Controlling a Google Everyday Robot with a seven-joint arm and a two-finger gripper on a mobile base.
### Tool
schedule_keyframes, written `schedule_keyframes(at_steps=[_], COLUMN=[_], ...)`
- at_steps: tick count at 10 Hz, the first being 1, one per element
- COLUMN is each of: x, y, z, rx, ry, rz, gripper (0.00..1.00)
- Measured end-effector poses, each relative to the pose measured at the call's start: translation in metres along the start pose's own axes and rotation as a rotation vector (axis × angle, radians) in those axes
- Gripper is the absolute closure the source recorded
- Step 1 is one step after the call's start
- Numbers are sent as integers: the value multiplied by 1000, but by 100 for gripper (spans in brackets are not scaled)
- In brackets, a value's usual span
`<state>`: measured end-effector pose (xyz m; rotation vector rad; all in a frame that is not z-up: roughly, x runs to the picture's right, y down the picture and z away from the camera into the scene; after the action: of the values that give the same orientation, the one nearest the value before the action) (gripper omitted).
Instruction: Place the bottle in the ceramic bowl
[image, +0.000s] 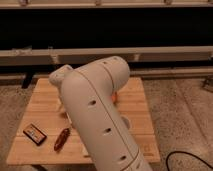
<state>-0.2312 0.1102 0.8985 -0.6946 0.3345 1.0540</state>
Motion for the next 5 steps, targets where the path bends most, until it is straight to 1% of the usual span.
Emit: schedule_keyframes(at_steps=[1, 2, 4, 5], x=[1, 1, 1, 3], y=[-4, -5, -3, -4], z=[-2, -2, -1, -1], rx=[3, 4, 4, 6], ry=[-8, -8, -2, 0], rz=[9, 11, 6, 7], gripper=[23, 29, 51, 61])
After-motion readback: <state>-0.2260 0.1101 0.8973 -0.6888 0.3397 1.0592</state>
